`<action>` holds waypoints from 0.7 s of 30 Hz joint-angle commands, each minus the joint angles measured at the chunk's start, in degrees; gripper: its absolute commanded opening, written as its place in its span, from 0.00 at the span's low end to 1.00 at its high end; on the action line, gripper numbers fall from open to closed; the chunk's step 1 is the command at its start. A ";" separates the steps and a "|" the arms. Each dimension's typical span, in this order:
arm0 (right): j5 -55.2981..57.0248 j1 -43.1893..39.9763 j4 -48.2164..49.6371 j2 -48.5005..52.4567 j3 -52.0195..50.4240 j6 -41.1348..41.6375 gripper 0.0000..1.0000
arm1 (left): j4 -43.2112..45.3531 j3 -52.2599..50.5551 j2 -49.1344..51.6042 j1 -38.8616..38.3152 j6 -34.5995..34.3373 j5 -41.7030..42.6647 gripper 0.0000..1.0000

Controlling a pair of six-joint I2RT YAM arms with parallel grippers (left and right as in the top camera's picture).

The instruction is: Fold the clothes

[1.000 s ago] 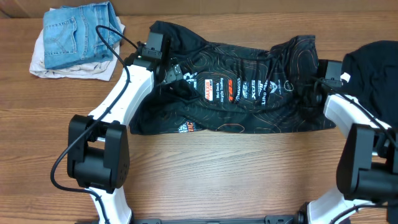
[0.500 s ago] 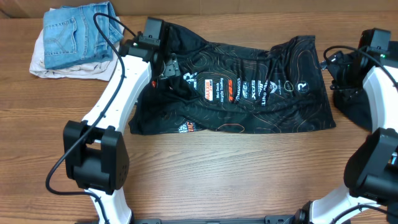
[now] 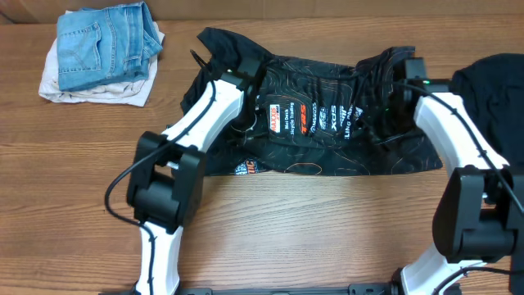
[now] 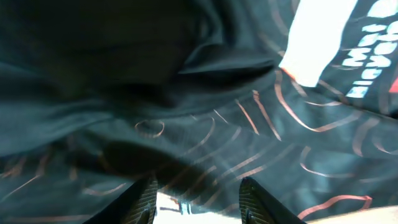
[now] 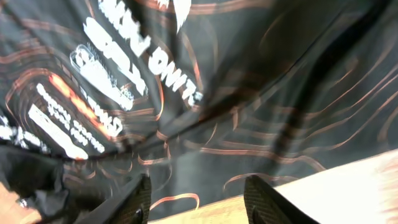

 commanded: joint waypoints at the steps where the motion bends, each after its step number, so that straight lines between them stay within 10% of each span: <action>1: -2.25 0.74 -1.11 0.11 -0.59 2.67 0.37 | 0.04 0.74 2.23 0.13 -1.18 2.51 0.41; 6: -2.21 0.74 -1.05 0.11 -2.10 2.21 0.04 | 2.67 0.74 3.58 0.28 -1.60 2.49 0.22; 11: -2.21 0.74 6.16 0.13 -6.75 1.18 0.04 | 6.19 0.74 3.61 1.05 -1.81 2.49 0.07; 21: 1.88 0.68 11.78 1.07 -9.46 2.73 0.07 | 10.60 0.74 3.74 3.87 -3.34 2.01 0.08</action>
